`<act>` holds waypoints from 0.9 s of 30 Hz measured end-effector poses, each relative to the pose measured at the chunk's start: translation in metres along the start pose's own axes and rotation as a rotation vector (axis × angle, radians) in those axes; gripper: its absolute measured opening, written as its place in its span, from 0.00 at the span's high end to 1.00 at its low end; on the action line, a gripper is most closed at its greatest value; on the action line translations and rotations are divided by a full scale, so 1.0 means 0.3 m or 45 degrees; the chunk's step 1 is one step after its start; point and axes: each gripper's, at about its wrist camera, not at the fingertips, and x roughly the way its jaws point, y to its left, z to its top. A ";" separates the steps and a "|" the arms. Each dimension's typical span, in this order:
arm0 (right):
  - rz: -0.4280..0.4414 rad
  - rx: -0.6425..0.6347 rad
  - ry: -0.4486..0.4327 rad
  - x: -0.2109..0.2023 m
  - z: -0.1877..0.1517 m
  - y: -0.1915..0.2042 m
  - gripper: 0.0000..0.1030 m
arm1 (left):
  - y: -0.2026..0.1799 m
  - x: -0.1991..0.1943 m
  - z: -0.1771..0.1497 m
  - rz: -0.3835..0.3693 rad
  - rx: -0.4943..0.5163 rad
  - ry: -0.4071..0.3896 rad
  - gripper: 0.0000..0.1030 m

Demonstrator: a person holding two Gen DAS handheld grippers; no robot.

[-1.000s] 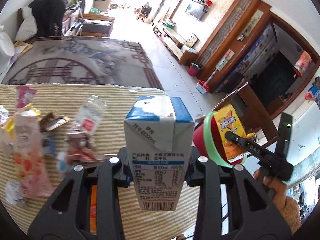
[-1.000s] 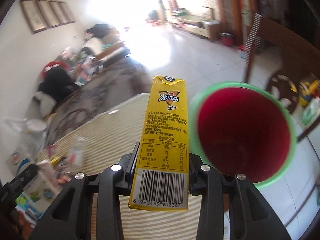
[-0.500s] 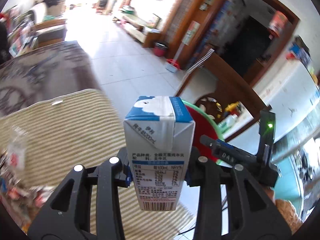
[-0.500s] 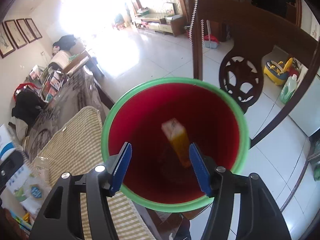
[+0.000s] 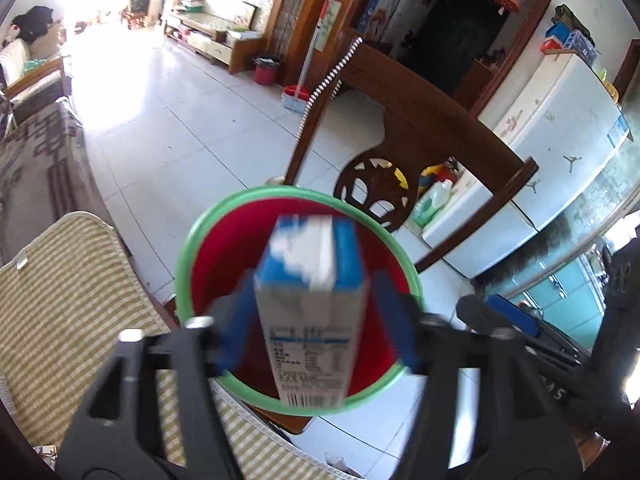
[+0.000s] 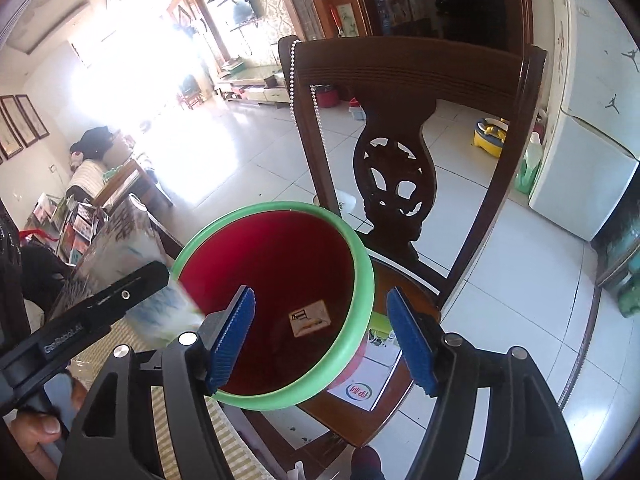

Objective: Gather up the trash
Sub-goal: 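Drop the yellow carton into the red bucket with right tool while left drops milk carton, then grasp the pink Pocky box with right tool while left grasps crumpled grey bag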

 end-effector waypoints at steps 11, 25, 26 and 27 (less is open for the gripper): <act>0.107 -0.168 0.039 0.041 -0.046 0.255 0.34 | 0.191 -0.351 -0.153 0.156 -0.225 -0.235 0.14; 0.291 -0.498 0.117 0.030 -0.316 0.869 0.33 | 0.785 -0.913 -0.629 0.572 -0.705 -0.360 0.14; 0.306 -0.518 0.127 0.023 -0.350 0.911 0.33 | 0.828 -0.949 -0.673 0.597 -0.737 -0.354 0.14; 0.322 -0.538 0.138 0.014 -0.383 0.952 0.33 | 0.863 -0.979 -0.712 0.614 -0.760 -0.346 0.14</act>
